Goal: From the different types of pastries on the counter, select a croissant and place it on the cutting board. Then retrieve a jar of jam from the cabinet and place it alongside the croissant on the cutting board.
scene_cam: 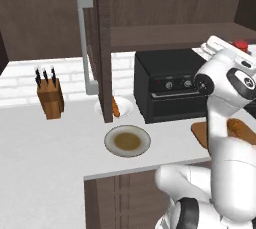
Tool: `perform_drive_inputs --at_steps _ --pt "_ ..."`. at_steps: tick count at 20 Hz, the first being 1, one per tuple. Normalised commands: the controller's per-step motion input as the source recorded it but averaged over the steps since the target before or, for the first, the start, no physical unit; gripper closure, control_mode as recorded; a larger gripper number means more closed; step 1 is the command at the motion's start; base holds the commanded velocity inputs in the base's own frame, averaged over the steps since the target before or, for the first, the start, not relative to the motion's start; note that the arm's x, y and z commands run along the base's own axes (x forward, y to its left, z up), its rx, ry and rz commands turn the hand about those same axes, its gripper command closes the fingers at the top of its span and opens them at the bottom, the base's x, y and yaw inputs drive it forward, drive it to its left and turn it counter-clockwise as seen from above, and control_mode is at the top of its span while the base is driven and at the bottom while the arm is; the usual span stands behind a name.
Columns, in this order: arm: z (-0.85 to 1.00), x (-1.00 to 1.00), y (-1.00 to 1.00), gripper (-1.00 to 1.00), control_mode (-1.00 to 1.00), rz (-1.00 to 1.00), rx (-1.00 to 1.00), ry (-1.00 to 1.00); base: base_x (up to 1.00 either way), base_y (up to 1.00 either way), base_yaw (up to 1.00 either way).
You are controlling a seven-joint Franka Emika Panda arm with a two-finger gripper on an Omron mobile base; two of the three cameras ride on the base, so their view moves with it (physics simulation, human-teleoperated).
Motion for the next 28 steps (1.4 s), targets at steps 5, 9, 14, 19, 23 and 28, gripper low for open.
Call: perform_drive_inputs --at_steps 5,9,14,19,23,28 --pt "-0.80 -1.00 0.00 1.00 -1.00 -0.31 -0.04 -0.01 0.00 0.00 0.00" --pt "-0.89 -1.00 0.00 1.00 -1.00 -0.33 -0.03 0.00 0.00 0.00 0.00" --pt "-0.52 -0.48 0.00 1.00 -1.00 -0.23 0.00 0.00 0.00 0.00 0.00" --pt "-0.27 0.08 0.00 1.00 -1.00 -0.10 0.00 0.00 0.00 0.00 0.00" --pt "-0.83 0.00 -0.14 1.00 -1.00 -0.10 -0.01 0.00 0.00 0.00 0.00" --pt "-1.00 0.00 -0.46 1.00 -1.00 -0.08 -0.02 0.00 0.00 0.00 0.00"
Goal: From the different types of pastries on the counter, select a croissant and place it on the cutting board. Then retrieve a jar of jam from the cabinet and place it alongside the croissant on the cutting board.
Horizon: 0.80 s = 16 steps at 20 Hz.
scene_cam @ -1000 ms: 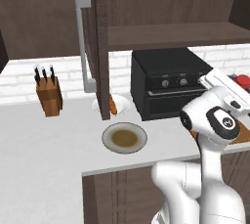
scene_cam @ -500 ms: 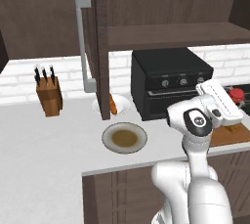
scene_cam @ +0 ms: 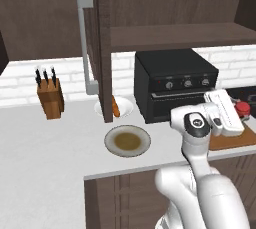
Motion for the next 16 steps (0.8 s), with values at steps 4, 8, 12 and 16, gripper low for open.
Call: perform_drive_inputs --at_steps 4,8,12,16 --pt "-0.86 0.03 -0.54 1.00 -1.00 -0.05 0.00 0.00 0.00 0.00 0.00" --pt "-0.90 0.13 -0.48 1.00 -1.00 0.00 0.00 0.00 0.00 0.00 0.00" --pt "-0.92 0.29 -0.34 1.00 -1.00 0.00 0.00 0.01 0.00 0.00 0.00" --pt "-0.90 0.29 -0.21 1.00 -1.00 0.00 0.00 0.00 0.00 0.00 0.00"
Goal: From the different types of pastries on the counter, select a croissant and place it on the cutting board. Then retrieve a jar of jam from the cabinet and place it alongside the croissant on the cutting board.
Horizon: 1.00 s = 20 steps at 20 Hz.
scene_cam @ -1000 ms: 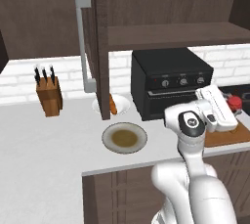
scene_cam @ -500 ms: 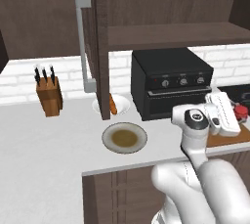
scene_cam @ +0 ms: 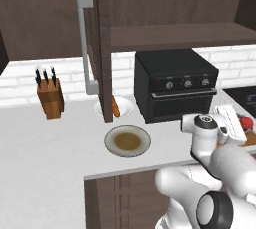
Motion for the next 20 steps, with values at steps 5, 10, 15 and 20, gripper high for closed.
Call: perform_drive_inputs --at_steps 5,10,15,20 --pt "-0.61 0.37 -0.07 1.00 -1.00 0.00 0.00 0.00 0.00 0.00 0.00" --pt "-0.31 0.30 0.00 1.00 -1.00 0.00 0.00 0.00 0.00 0.00 0.00" --pt "-0.36 0.20 0.00 1.00 -1.00 0.00 0.00 -0.01 0.00 0.00 0.00" --pt "-0.42 0.30 0.00 1.00 -1.00 0.00 0.00 -0.03 0.00 0.00 0.00"
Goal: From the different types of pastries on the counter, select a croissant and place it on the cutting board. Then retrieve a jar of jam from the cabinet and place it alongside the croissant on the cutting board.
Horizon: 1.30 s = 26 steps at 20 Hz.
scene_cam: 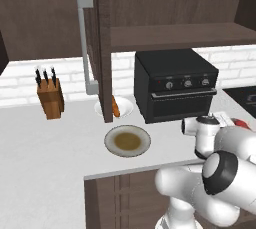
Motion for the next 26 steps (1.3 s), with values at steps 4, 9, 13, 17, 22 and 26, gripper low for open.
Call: perform_drive_inputs --at_steps 4,9,13,17,22,26 --pt "-0.43 0.42 0.00 1.00 -1.00 0.00 0.00 -0.06 0.00 0.00 0.00" --pt "-0.44 0.39 0.00 1.00 -1.00 0.00 0.00 -0.07 0.00 0.00 0.00" --pt "-0.56 0.18 0.00 1.00 -1.00 0.00 0.00 -0.05 0.00 0.00 0.00" --pt "-0.65 0.12 0.01 1.00 -1.00 0.00 0.00 -0.06 0.00 0.00 0.00" --pt "-0.44 0.28 0.02 1.00 -1.00 0.00 0.00 -0.09 0.00 0.00 0.00" --pt "-0.34 0.31 0.08 1.00 -1.00 0.00 0.00 -0.09 0.00 0.00 0.00"
